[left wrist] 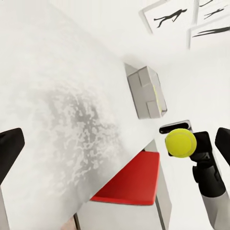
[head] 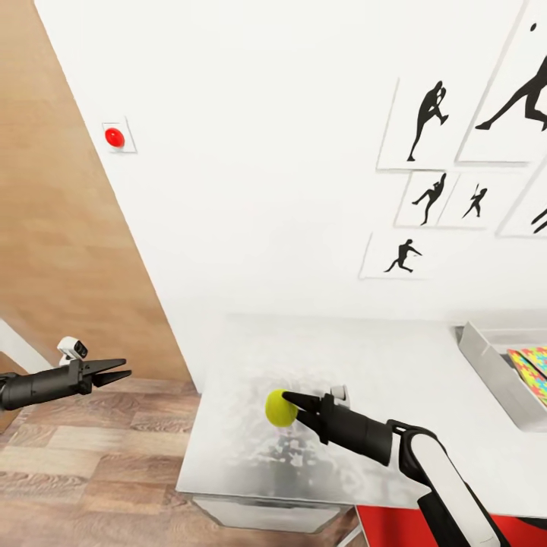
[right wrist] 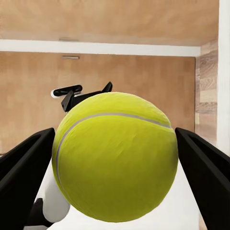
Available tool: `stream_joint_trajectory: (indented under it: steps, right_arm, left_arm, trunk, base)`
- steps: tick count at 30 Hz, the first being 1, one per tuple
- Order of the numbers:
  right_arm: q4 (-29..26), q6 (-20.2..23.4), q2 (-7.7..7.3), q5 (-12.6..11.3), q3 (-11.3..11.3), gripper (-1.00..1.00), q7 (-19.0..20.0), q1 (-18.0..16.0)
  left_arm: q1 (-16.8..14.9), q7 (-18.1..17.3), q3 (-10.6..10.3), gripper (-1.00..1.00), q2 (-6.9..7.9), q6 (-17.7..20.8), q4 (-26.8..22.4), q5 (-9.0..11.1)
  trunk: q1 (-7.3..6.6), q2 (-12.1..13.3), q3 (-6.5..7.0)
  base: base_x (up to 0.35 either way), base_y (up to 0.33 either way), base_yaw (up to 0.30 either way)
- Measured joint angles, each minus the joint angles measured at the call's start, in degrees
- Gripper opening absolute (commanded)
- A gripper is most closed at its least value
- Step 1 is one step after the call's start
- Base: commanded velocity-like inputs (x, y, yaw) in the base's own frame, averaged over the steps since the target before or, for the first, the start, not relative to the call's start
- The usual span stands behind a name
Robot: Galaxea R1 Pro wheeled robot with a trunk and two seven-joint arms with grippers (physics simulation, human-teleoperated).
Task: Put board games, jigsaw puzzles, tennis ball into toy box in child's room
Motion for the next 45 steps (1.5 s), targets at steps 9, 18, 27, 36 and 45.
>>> stream_joint_trajectory:
  steps: [9,18,27,36,45]
  right_arm:
    - [-0.03,-1.52,-0.09,0.00,0.48,-1.00,0.04,0.00]
    - [0.00,-1.57,-0.08,1.15,0.17,-1.00,0.04,0.00]
    - [-0.03,-1.57,-0.03,1.56,0.03,-1.00,0.04,0.00]
    - [0.00,-1.57,-0.01,1.58,0.25,-1.00,0.03,0.00]
    - [0.02,-1.62,0.00,1.58,0.35,-1.00,0.00,0.00]
  left_arm:
    - [-0.02,0.00,-0.02,1.00,-0.77,0.07,0.00,-0.17]
    - [-0.02,0.00,-0.04,1.00,-0.96,0.06,-0.01,-0.33]
    - [-0.03,0.00,-0.05,1.00,-1.77,0.06,-0.01,-0.42]
    - [-0.03,0.00,-0.05,1.00,-1.89,0.06,-0.01,-0.43]
    - [-0.03,0.00,-0.05,1.00,-1.90,0.06,-0.03,-0.43]
  trunk:
    - [0.00,0.00,0.85]
    - [0.00,0.00,1.70]
    - [0.00,0.00,2.56]
    - [0.00,0.01,3.41]
    - [0.00,0.01,4.26]
  base:
    - [0.000,0.000,0.068]
    - [0.000,0.000,0.069]
    - [0.000,0.000,0.069]
    - [0.000,0.000,0.069]
    - [0.000,0.000,0.069]
